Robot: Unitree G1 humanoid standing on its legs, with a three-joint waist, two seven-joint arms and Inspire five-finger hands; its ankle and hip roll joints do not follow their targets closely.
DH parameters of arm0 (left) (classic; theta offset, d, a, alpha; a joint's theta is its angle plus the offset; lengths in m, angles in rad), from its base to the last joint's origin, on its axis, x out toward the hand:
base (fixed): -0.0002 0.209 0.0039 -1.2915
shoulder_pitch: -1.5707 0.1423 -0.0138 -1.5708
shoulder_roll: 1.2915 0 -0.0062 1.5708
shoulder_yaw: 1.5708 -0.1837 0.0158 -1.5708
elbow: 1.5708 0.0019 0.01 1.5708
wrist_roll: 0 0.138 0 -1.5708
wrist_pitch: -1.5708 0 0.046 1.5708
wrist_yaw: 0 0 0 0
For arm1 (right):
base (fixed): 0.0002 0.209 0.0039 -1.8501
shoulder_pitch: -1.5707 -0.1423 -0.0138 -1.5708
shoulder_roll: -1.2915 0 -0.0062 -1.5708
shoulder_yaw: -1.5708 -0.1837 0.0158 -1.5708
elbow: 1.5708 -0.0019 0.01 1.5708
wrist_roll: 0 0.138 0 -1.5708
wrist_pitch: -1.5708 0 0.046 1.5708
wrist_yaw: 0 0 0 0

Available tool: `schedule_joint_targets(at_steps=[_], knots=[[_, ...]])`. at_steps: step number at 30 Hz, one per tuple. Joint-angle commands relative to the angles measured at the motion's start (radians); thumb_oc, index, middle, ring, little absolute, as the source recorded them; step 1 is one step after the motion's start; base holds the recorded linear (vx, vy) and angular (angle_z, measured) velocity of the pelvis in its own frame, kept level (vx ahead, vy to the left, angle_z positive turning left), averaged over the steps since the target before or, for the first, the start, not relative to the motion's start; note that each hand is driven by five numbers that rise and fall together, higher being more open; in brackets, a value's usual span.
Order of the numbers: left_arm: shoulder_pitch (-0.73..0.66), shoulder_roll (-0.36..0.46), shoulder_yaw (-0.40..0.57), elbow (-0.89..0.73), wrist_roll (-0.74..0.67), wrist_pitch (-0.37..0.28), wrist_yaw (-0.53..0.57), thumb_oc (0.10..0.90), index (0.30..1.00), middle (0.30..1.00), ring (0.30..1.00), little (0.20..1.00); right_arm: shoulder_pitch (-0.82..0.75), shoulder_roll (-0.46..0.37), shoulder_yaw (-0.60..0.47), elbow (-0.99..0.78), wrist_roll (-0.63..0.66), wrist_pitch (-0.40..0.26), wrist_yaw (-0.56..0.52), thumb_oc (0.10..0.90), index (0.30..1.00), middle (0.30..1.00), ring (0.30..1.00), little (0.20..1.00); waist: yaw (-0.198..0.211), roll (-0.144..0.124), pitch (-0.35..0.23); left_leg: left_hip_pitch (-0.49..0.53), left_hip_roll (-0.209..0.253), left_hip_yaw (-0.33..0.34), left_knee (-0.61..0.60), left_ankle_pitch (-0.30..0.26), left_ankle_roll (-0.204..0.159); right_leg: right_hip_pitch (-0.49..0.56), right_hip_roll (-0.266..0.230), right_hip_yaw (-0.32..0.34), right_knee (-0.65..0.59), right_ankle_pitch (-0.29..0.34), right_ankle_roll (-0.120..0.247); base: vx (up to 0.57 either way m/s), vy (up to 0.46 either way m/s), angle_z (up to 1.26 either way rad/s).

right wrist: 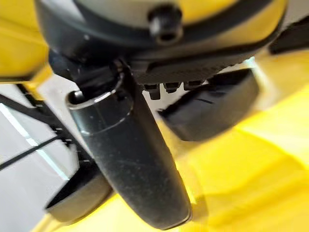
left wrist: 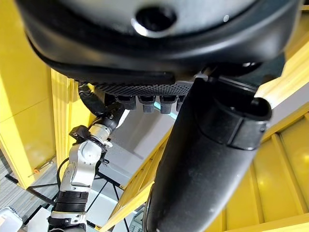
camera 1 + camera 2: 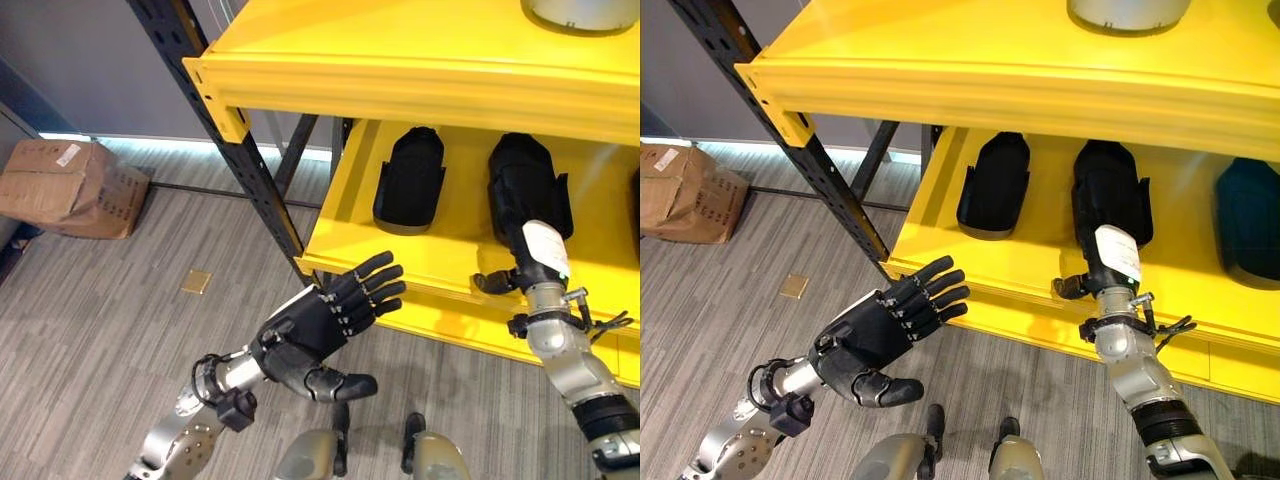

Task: Move parts from the plastic box to the shelf.

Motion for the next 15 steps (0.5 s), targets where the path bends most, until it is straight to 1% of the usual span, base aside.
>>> schedule_joint_targets(at_steps=[1,2,5,10,15], knots=[[-0.004,-0.046,0.018,-0.116,-0.044,-0.059,-0.036,0.9,1.0,1.0,1.0,1.0,-0.13,-0.044,-0.033,-0.012,0.043,-0.004,-0.037,0.9,1.0,1.0,1.0,1.0,0.001,-0.006,-0.071,-0.004,0.176,-0.036,-0.031,0.049,-0.09,-0.006,-0.044,0.055,0.065,-0.047,0.024,-0.01,-0.032,-0.02],[-0.009,-0.049,0.017,-0.114,-0.039,-0.058,-0.034,0.9,1.0,1.0,1.0,1.0,-0.143,-0.036,-0.036,-0.008,0.056,0.008,-0.024,0.9,1.0,1.0,1.0,1.0,0.002,-0.007,-0.069,-0.005,0.176,-0.036,-0.031,0.049,-0.09,-0.007,-0.043,0.055,0.066,-0.047,0.023,0.0,0.0,0.0],[-0.011,-0.056,0.02,-0.114,-0.031,-0.055,-0.036,0.9,1.0,1.0,1.0,1.0,-0.139,-0.019,-0.038,-0.017,0.055,0.015,-0.008,0.9,1.0,1.0,1.0,1.0,0.002,-0.009,-0.065,-0.009,0.176,-0.034,-0.031,0.049,-0.09,-0.011,-0.042,0.057,0.067,-0.047,0.023,0.0,0.0,0.0],[-0.016,-0.058,0.024,-0.111,-0.027,-0.055,-0.038,0.9,1.0,1.0,1.0,1.0,-0.13,-0.005,-0.037,-0.023,0.093,0.017,0.014,0.9,1.0,1.0,1.0,1.0,0.0,-0.01,-0.062,-0.012,0.175,-0.032,-0.028,0.048,-0.089,-0.016,-0.04,0.06,0.069,-0.046,0.023,-0.01,0.0,-0.04],[-0.024,-0.058,0.026,-0.106,-0.022,-0.053,-0.033,0.9,1.0,1.0,1.0,1.0,-0.13,0.011,-0.031,-0.015,0.131,0.019,0.037,0.9,1.0,1.0,1.0,1.0,0.0,-0.017,-0.061,-0.013,0.174,-0.03,-0.028,0.046,-0.087,-0.016,-0.038,0.062,0.064,-0.043,0.025,0.0,0.0,-0.02]])
